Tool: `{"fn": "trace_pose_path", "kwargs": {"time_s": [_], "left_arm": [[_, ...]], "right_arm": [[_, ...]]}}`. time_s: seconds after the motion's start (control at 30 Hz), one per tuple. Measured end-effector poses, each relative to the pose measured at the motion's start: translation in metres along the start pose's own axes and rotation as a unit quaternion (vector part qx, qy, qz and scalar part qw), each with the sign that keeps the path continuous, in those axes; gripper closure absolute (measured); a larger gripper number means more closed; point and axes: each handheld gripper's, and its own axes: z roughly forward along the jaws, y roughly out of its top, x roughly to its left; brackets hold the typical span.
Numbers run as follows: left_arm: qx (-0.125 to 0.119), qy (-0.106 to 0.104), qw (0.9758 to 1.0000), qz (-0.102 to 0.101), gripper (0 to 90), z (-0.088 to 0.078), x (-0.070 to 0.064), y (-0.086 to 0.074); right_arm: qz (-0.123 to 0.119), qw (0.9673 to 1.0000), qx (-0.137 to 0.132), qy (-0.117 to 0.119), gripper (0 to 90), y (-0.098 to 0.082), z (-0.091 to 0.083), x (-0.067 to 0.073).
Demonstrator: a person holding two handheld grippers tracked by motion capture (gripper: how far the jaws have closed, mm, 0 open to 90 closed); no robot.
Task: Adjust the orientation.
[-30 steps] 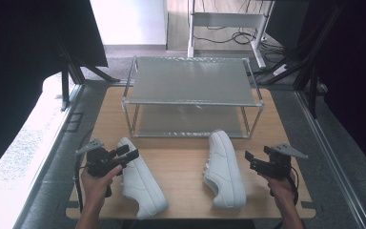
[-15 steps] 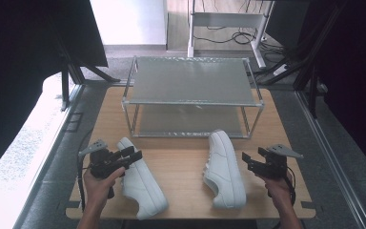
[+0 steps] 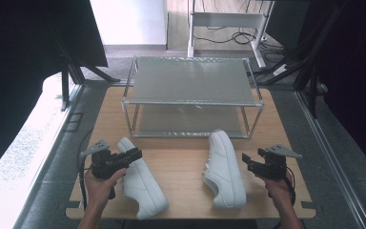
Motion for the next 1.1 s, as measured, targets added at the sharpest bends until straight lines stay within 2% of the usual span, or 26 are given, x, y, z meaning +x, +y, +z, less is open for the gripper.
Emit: {"fn": "trace_pose_path", "kwargs": {"time_s": [0.1,0.23,0.37,0.5,0.63,0.7,0.73,0.8,0.87,0.93,0.97,1.0,1.1], "left_arm": [[-0.004,0.0,1.0,0.006,82.0,-0.002,-0.001,0.001],[-0.006,0.003,1.0,-0.004,86.0,-0.008,0.001,0.002],[-0.019,0.011,0.9997,-0.008,89.7,-0.017,0.005,0.004],[-0.024,0.029,0.999,-0.023,89.9,-0.028,0.014,0.003],[-0.017,0.06,0.9975,-0.033,89.9,-0.039,0.02,-0.001],[-0.018,0.064,0.9972,-0.036,89.9,-0.042,0.02,-0.002],[-0.015,0.074,0.9964,-0.039,89.9,-0.046,0.021,-0.007],[-0.012,0.078,0.996,-0.041,89.9,-0.048,0.022,-0.011],[0.001,0.094,0.9939,-0.057,89.9,-0.053,0.029,-0.027],[0.012,0.1,0.9928,-0.065,89.9,-0.053,0.034,-0.038],[0.012,0.1,0.9928,-0.065,89.9,-0.053,0.034,-0.038],[0.027,0.104,0.9921,-0.065,89.9,-0.051,0.038,-0.047],[0.042,0.104,0.9913,-0.069,89.9,-0.045,0.04,-0.054]], "right_arm": [[0.004,1.0,0.001,-0.002,29.2,-0.001,0.001,-0.001],[-0.001,1.0,0.006,-0.003,29.4,-0.002,0.003,0.001],[-0.005,0.9999,0.01,-0.001,29.4,-0.003,0.003,0.002],[0.003,0.9999,0.015,0.0,29.5,-0.005,0.005,-0.002],[0.008,0.9998,0.02,0.001,29.6,-0.006,0.007,-0.003],[0.008,0.9998,0.018,0.001,29.6,-0.006,0.007,-0.003],[0.01,0.9998,0.016,0.003,29.7,-0.006,0.006,-0.003],[0.011,0.9998,0.015,0.003,29.8,-0.005,0.006,-0.003],[0.012,0.9998,0.016,0.001,29.7,-0.005,0.006,-0.004],[0.014,0.9998,0.015,-0.001,29.8,-0.005,0.007,-0.004],[0.015,0.9998,0.016,-0.002,29.8,-0.005,0.007,-0.004],[0.015,0.9998,0.016,-0.003,29.8,-0.005,0.008,-0.003],[0.015,0.9997,0.019,-0.004,29.8,-0.005,0.008,-0.004]]}}
